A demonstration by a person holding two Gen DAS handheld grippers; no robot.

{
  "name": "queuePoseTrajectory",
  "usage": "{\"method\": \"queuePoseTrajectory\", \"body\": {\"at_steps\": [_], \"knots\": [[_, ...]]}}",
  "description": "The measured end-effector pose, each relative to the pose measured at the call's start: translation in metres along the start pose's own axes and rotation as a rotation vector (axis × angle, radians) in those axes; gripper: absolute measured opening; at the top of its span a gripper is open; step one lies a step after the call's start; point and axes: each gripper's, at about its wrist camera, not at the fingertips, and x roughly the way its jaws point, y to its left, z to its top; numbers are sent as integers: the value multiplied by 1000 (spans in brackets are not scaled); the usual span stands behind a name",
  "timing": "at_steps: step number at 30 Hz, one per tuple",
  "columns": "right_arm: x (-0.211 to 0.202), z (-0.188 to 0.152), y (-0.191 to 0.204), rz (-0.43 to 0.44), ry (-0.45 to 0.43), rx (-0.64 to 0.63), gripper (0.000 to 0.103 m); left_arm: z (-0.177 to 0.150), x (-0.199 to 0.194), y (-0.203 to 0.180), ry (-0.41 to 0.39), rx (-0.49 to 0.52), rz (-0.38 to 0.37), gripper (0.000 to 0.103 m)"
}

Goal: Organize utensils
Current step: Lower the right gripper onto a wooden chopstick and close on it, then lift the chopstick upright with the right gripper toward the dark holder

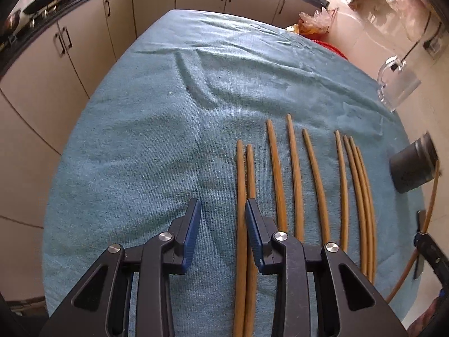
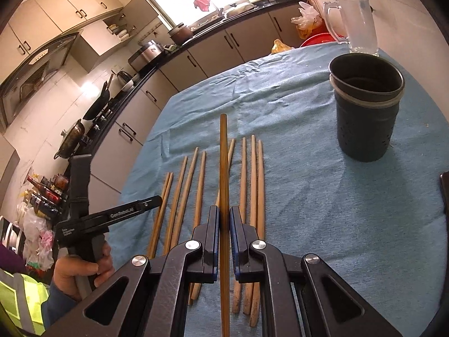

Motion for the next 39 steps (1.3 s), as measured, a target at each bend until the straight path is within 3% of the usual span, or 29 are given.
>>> {"method": "queuePoseTrajectory", "body": {"at_steps": [4,7,10,14,19,28,39], "knots": [[1,1,1,-4,3,-2,8,3,5,-10,-14,37,69,28],[0,2,2,-7,0,-5,8,0,6,-19,-49,72,126,7],[-3,1,1,-10,-7,-5,8,-4,3,-14,-71,56,92,6],[-7,3,1,-6,-16,0,8,-13,-10,-1,-106,14,-19,6],[-14,2,3,10,-47,-7,8,-25,-52,6,-243,-2,-81,6],[-43,-5,22,20,-157,-98,8,-44,-126,-7,-428,28,-141,6],[-63,-7,28,39,-208,-118,8,-54,-165,-16,-489,50,-171,6]]}}
